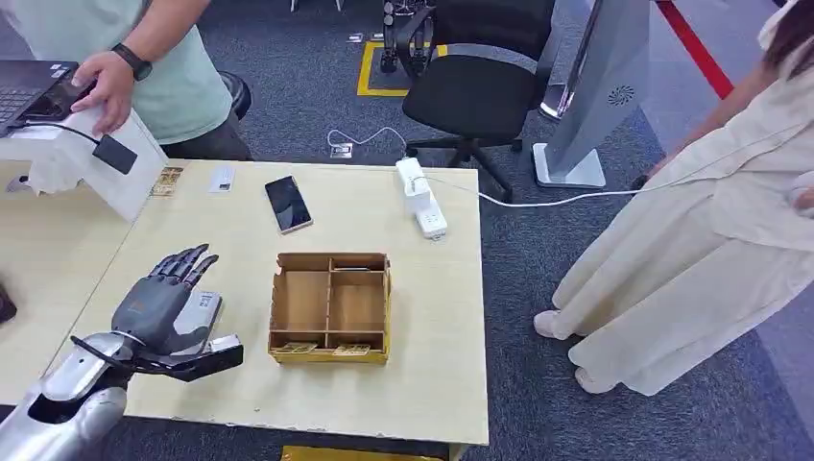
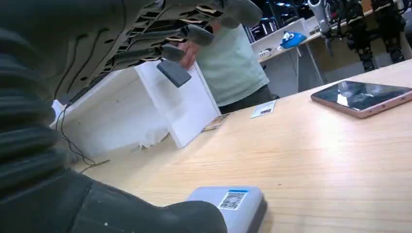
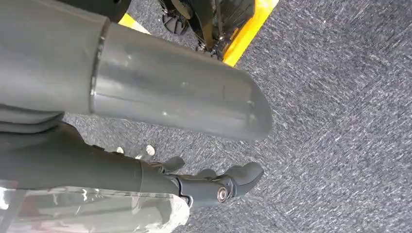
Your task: Pass the card to the sensor for recognition and then transmit it.
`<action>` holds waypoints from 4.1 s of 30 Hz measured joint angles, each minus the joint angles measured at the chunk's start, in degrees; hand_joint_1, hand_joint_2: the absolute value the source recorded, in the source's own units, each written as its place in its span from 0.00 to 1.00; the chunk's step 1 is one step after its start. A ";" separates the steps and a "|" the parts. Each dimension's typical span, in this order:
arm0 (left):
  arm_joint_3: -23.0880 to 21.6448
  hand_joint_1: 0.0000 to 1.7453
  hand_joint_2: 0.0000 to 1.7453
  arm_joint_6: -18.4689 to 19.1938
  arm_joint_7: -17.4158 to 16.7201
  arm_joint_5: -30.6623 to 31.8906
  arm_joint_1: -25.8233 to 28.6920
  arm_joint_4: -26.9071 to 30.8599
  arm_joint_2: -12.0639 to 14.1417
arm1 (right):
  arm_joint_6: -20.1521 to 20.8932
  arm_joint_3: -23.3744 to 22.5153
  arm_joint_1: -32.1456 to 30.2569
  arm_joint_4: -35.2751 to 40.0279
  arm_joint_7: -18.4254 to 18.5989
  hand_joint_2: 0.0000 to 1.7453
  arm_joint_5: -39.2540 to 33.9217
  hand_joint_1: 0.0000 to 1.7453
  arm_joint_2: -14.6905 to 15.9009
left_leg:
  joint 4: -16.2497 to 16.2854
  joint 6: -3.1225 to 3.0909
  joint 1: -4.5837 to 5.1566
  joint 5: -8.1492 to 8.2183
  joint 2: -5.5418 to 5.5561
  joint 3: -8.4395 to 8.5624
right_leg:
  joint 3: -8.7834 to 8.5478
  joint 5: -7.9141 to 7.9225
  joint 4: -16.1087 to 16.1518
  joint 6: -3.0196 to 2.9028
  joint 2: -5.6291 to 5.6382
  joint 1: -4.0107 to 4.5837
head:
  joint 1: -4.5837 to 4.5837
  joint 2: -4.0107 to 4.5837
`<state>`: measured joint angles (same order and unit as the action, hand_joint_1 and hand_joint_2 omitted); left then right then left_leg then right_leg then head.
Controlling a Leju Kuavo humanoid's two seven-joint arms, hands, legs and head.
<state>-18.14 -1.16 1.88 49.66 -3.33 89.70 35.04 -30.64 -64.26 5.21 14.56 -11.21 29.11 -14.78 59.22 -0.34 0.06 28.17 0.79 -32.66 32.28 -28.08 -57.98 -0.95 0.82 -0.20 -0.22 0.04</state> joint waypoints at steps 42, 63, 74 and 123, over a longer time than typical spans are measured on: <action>5.31 0.00 1.00 2.16 0.61 -2.32 10.99 10.71 5.07 | -0.15 -0.39 -0.19 0.04 -0.24 0.00 -0.46 0.00 -0.02 | 0.00 0.05 -0.01 -0.03 0.02 0.00 | -0.02 0.01 0.00 0.00 -0.04 0.01 | 0.00 0.02; 4.39 0.00 1.00 -0.31 1.60 -0.76 18.39 15.23 4.70 | -0.37 -1.01 -0.32 0.33 -0.31 0.00 -0.98 0.00 -0.02 | 0.00 0.06 -0.01 -0.03 0.03 0.00 | -0.03 0.01 0.01 0.00 -0.07 0.01 | -0.02 0.02; 0.44 0.00 1.00 -2.93 0.63 -0.07 20.05 16.59 4.22 | -0.42 -1.75 -0.29 0.37 -0.35 0.00 -1.25 0.00 -0.02 | 0.00 0.06 0.00 -0.02 0.04 0.00 | -0.03 0.00 0.02 0.00 -0.08 0.00 | 0.00 0.02; -20.05 0.00 1.00 -1.29 6.32 3.74 0.45 6.01 -11.04 | 0.20 -1.75 0.07 0.57 -0.24 0.00 0.96 0.00 -0.02 | 0.02 0.07 0.00 -0.02 0.10 0.01 | -0.01 0.02 0.03 0.00 -0.14 0.00 | 0.00 0.02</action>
<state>-38.19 -2.45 8.20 53.40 -2.89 95.71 24.00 -30.45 -66.01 5.29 15.13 -11.45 30.08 -14.80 59.24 -0.26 0.07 28.16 0.89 -32.65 32.27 -28.06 -57.95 -0.95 0.68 -0.21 -0.22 0.07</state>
